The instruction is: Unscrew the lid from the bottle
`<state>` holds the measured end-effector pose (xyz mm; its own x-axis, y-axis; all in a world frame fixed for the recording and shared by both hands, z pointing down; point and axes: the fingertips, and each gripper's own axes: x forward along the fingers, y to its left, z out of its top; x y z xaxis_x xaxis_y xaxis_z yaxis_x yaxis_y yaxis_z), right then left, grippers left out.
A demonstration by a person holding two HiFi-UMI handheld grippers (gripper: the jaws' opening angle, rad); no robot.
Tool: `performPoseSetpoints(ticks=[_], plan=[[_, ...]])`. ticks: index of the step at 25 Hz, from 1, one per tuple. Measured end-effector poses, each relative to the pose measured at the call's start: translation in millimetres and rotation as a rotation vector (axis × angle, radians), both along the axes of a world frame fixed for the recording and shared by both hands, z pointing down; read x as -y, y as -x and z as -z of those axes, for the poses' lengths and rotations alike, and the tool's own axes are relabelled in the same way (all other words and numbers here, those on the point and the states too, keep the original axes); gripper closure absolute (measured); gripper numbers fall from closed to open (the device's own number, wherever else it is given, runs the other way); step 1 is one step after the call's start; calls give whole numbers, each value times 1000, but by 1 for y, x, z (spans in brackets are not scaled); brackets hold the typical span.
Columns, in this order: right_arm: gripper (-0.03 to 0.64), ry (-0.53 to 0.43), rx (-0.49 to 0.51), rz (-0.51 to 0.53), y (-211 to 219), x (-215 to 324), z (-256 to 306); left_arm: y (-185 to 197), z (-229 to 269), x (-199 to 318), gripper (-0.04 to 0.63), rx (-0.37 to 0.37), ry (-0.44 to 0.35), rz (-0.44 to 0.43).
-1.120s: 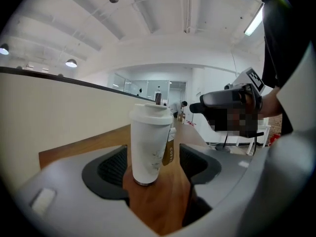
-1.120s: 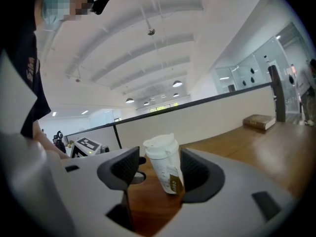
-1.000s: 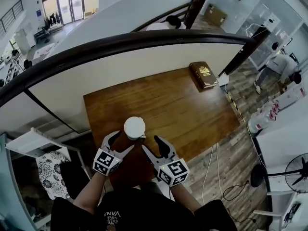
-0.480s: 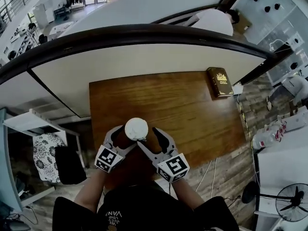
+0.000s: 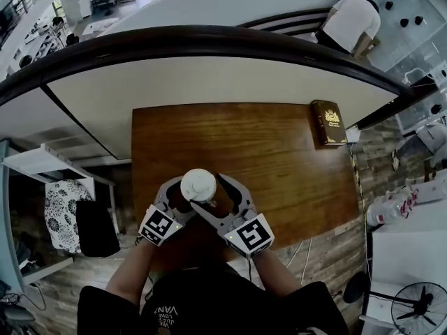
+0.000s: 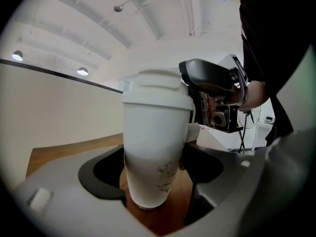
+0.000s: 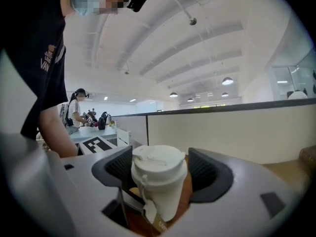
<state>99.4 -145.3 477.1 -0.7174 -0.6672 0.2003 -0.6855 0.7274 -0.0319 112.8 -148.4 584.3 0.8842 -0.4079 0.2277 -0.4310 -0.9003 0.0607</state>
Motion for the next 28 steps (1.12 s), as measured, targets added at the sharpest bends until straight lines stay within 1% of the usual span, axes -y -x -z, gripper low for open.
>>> performPoseSetpoints(ticks=[2,5,8,11,14,18,20,21,22,24,26,28], plan=[[298,-16,-24,45,4,0,2,0,0,1,236,-8,-2,-2],[296,-20,-43,61,6,1,-3,0,0,1,236,-19,-6,-6],[298,-18,-6,106,7,1,-4,1,-1,1,238,-27,-7,-15],[298,7,36,231,8,2,2,1,-1,0,238,-28,-8,-23],[298,16,58,391,7,2,0,0,0,1,238,-29,-7,-20],[298,15,45,632,6,-3,2,-2,0,-1,238,-25,-7,-22],[298,29,23,713,6,-3,1,-2,0,-1,238,-20,-5,-22],[298,34,7,735,7,-3,0,-2,0,-1,238,-17,-5,-22],[296,35,-12,741,7,-3,-1,-1,0,-1,238,-15,-5,-23],[296,26,-36,700,7,-3,-1,0,-1,0,238,-12,-5,-23],[296,14,-5,597,3,-2,5,1,-2,1,238,-12,-1,-20],[296,-2,66,452,-4,-3,16,2,-3,1,238,-12,4,-19]])
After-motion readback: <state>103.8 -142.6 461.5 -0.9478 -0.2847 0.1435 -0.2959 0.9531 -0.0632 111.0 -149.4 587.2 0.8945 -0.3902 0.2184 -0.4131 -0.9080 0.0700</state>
